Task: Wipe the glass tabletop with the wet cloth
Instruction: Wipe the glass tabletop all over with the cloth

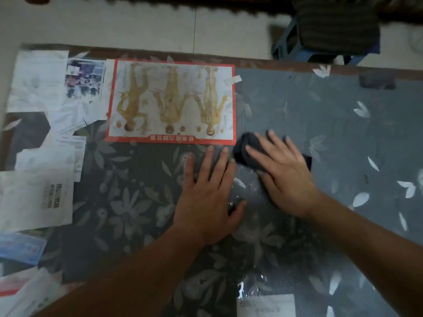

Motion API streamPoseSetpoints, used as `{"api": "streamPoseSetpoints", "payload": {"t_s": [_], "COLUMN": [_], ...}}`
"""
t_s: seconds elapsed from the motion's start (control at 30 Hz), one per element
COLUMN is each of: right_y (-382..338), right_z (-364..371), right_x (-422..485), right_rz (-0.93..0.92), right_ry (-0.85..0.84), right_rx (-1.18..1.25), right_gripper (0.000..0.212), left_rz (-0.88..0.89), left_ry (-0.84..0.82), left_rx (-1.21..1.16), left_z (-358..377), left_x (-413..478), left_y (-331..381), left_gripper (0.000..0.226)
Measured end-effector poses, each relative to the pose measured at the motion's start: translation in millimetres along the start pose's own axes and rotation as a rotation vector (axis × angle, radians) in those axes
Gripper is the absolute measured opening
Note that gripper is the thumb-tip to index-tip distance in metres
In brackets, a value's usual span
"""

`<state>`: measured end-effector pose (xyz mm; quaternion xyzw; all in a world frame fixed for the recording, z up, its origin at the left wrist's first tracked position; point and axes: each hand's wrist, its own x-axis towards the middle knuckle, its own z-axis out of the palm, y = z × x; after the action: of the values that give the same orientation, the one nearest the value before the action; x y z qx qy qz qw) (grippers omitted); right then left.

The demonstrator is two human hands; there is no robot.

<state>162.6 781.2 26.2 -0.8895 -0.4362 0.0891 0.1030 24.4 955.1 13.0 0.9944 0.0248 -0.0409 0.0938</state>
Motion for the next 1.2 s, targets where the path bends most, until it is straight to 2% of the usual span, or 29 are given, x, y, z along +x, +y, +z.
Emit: {"api": "streamPoseSetpoints", "payload": {"t_s": [0.07, 0.2, 0.27, 0.33, 0.43, 0.5, 0.53, 0.67, 0.7, 0.8, 0.87, 0.93, 1.0, 1.07, 1.13, 1.2], "right_y": [13, 41, 41, 32, 22, 34, 40, 39, 34, 29, 29, 40, 48, 47, 37, 25], "right_z": [-3, -15, -17, -12, -6, -11, -16, -21, -19, -8, -5, -11, -19, -24, -24, -16], "right_x": [3, 112, 144, 128, 52, 42, 59, 159, 164, 105, 47, 41, 88, 153, 191, 179], "right_rz": [-0.017, 0.274, 0.325, 0.201, -0.142, -0.246, -0.232, 0.129, 0.148, -0.105, -0.289, -0.349, -0.247, 0.006, 0.17, 0.091], "right_ry": [-0.017, 0.077, 0.085, 0.07, -0.019, -0.104, -0.091, 0.03, 0.033, 0.015, -0.067, -0.136, -0.082, 0.004, 0.025, 0.028], "right_rx": [0.013, 0.013, 0.02, 0.003, -0.052, -0.06, -0.056, -0.002, 0.002, -0.056, -0.089, -0.082, -0.074, -0.021, 0.019, 0.015], "right_gripper": [0.054, 0.054, 0.054, 0.054, 0.055, 0.056, 0.056, 0.054, 0.054, 0.057, 0.06, 0.06, 0.058, 0.054, 0.054, 0.055], "left_rz": [-0.004, -0.002, -0.003, -0.01, -0.016, -0.018, -0.019, -0.017, -0.017, -0.033, -0.049, -0.057, -0.056, -0.055, -0.057, -0.06], "left_ry": [0.017, 0.048, 0.061, 0.059, 0.039, 0.031, 0.03, 0.046, 0.047, 0.031, 0.018, 0.013, 0.007, 0.009, 0.011, 0.01], "left_rx": [-0.012, -0.044, -0.046, -0.045, -0.035, -0.038, -0.04, -0.033, -0.032, -0.034, -0.032, -0.028, -0.021, -0.013, -0.007, 0.0], "left_z": [1, 2, 4, 4, 1, 0, -1, 1, 1, 0, -2, -3, -3, -2, 0, 0], "left_x": [1, 1, 1, 0, 0, 0, 0, 1, 1, -1, -1, -1, -1, -1, -1, 0], "left_y": [0, -1, -1, -2, 0, 1, 1, 1, 0, 0, 2, 2, 2, 2, 2, 2], "left_gripper": [0.086, 0.086, 0.086, 0.085, 0.086, 0.086, 0.086, 0.086, 0.085, 0.086, 0.089, 0.09, 0.091, 0.091, 0.09, 0.089]}}
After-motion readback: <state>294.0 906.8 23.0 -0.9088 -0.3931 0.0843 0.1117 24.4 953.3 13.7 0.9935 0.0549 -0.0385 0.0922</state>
